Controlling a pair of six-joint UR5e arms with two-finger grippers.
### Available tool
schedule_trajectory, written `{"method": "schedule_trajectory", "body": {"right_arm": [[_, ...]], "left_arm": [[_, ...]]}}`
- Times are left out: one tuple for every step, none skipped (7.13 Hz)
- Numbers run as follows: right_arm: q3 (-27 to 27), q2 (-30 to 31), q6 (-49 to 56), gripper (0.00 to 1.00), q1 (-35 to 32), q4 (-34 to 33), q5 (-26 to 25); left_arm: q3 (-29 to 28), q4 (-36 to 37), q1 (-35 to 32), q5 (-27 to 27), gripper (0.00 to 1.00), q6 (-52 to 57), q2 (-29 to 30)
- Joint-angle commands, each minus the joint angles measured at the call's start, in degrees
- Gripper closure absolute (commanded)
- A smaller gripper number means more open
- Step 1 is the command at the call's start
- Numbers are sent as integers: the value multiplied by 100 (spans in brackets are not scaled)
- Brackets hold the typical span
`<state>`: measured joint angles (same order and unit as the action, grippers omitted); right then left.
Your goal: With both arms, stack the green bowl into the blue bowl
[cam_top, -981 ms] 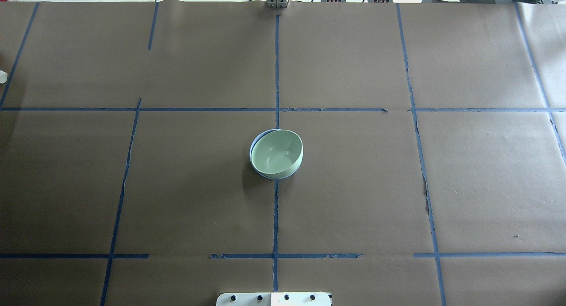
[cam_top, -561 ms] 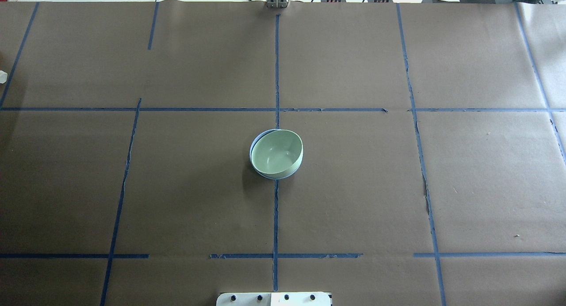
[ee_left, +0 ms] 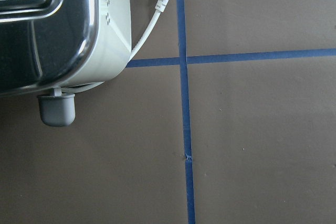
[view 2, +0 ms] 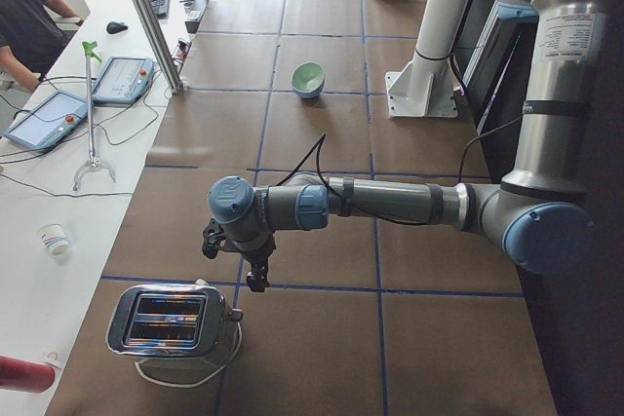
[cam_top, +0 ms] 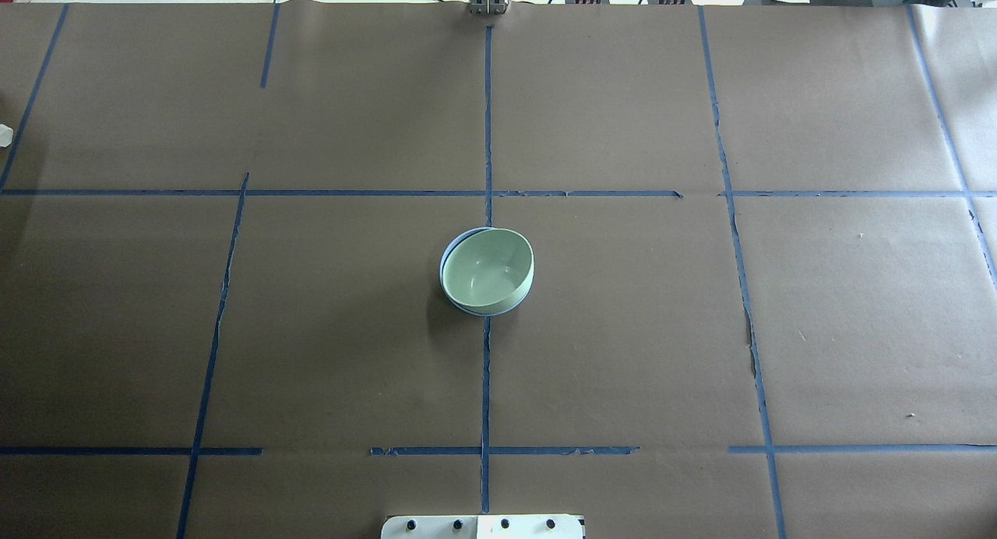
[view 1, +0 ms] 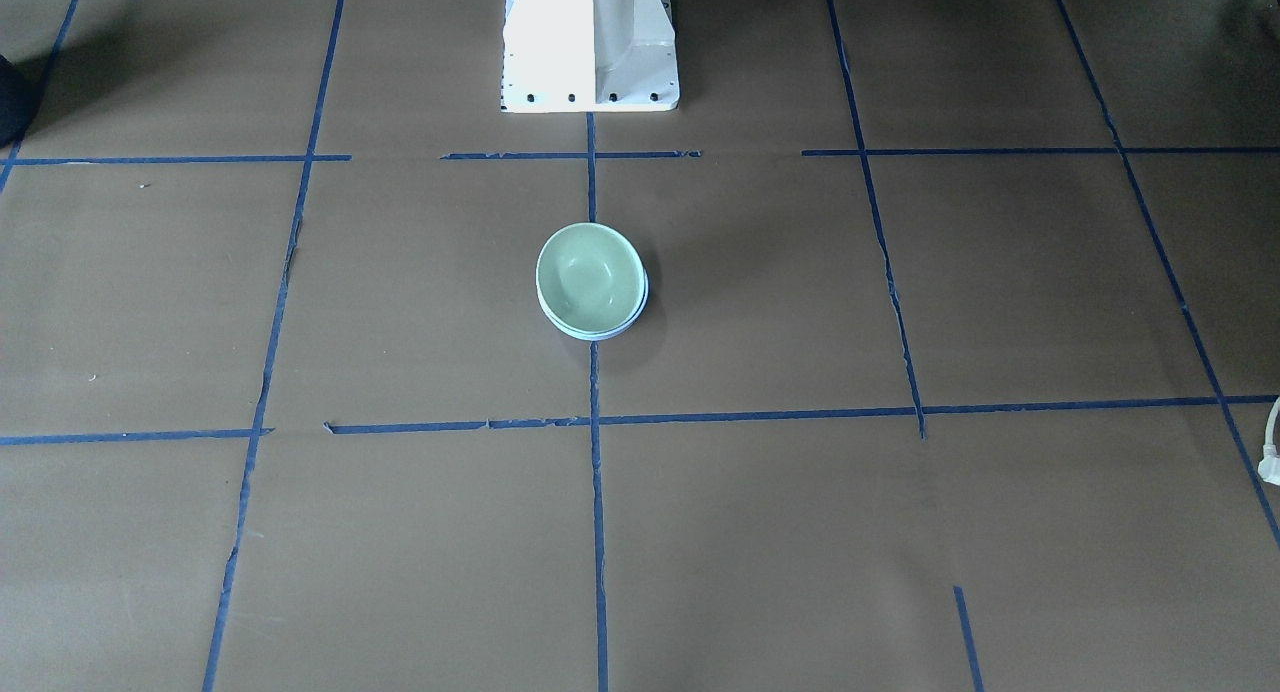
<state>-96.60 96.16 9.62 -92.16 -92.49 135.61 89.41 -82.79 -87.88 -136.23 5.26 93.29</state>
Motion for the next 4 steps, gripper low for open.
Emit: {"method": "schedule_trajectory", "body": {"right_arm": [[0,34,-250,0,-12,162,-35],[-26,8,-642,0,-4,170,-35],[-52,-10,-1081,0,-12,179,-35],[-44,-1,-1111,0,-12,179,-35]], "left_arm": [[-11,0,8,9,0,1,5],[-11,0,-1,9,0,1,-3],[-11,0,-1,18,0,1,-30],[-11,0,-1,9,0,1,-47]]}}
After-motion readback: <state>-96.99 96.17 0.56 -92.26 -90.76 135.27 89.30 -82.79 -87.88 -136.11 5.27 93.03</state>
